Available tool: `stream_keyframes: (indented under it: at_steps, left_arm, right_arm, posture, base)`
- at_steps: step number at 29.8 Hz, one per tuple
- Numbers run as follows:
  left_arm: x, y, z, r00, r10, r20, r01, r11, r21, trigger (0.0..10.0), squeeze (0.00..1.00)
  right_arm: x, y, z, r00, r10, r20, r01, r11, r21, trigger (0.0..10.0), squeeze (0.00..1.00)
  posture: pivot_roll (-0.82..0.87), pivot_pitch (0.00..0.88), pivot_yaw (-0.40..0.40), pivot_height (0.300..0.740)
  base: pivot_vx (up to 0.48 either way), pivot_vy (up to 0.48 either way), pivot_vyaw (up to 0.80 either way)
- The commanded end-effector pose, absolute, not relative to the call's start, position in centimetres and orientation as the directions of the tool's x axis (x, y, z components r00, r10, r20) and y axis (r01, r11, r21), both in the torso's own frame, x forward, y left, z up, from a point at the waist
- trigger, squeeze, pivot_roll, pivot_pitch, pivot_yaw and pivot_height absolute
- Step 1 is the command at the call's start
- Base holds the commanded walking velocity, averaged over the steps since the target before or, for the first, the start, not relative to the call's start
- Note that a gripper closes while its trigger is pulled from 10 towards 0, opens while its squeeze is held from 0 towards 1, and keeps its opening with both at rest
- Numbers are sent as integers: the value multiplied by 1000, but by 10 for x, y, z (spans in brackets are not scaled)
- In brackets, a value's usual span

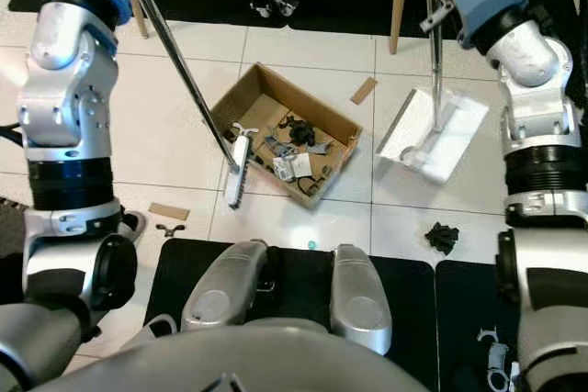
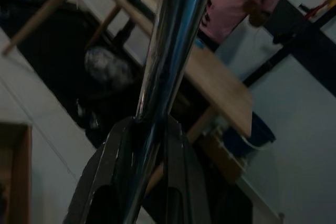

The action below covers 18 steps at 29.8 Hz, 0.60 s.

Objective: Sweep floor

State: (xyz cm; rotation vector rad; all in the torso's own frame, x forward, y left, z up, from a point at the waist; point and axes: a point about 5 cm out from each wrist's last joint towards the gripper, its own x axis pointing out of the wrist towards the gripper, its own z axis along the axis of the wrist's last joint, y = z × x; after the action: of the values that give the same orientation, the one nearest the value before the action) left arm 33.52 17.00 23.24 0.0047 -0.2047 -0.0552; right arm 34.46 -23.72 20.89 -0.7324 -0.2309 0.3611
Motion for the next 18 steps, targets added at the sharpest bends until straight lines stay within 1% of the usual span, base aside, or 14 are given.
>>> stream_keyframes:
  at_steps: [1, 6, 10, 11, 12, 14, 15, 18]
  left_arm:
    - [335, 173, 240, 972, -52, 231, 48, 999, 21, 10000, 0]
    - [336, 173, 239, 972, -52, 229, 48, 999, 21, 10000, 0]
    - [336, 172, 239, 972, -51, 228, 47, 999, 21, 10000, 0]
    - [335, 173, 238, 972, -50, 228, 47, 999, 20, 10000, 0]
    - [335, 173, 238, 972, -50, 228, 47, 999, 20, 10000, 0]
    - [335, 172, 238, 973, -51, 227, 47, 999, 19, 10000, 0]
    - [335, 172, 238, 973, -51, 226, 48, 999, 19, 10000, 0]
    - [335, 172, 237, 973, -52, 226, 49, 999, 19, 10000, 0]
  right_arm:
    - [343, -241, 233, 899, 412, 152, -170, 647, -743, 10000, 0]
    - [343, -241, 232, 898, 417, 143, -193, 663, -723, 10000, 0]
    - [344, -241, 230, 897, 415, 152, -207, 699, -685, 10000, 0]
    - [344, -241, 231, 895, 414, 168, -208, 720, -662, 10000, 0]
    - [344, -241, 231, 895, 414, 168, -208, 720, -662, 10000, 0]
    - [345, -240, 234, 888, 404, 221, -217, 790, -574, 10000, 0]
    - [346, -240, 235, 886, 400, 235, -220, 809, -546, 10000, 0]
    - [346, -241, 235, 886, 394, 246, -225, 827, -516, 10000, 0]
  posture:
    - [44, 0, 43, 740]
    - [45, 0, 43, 740]
    - [48, 0, 41, 740]
    - [48, 0, 41, 740]
    - [48, 0, 41, 740]
    - [47, 0, 40, 740]
    - [47, 0, 40, 740]
    - [46, 0, 39, 740]
  base:
    - [0, 0, 0]
    - [0, 0, 0]
    - [0, 0, 0]
    - [0, 0, 0]
    - [0, 0, 0]
    - [0, 0, 0]
    - [0, 0, 0]
    - [0, 0, 0]
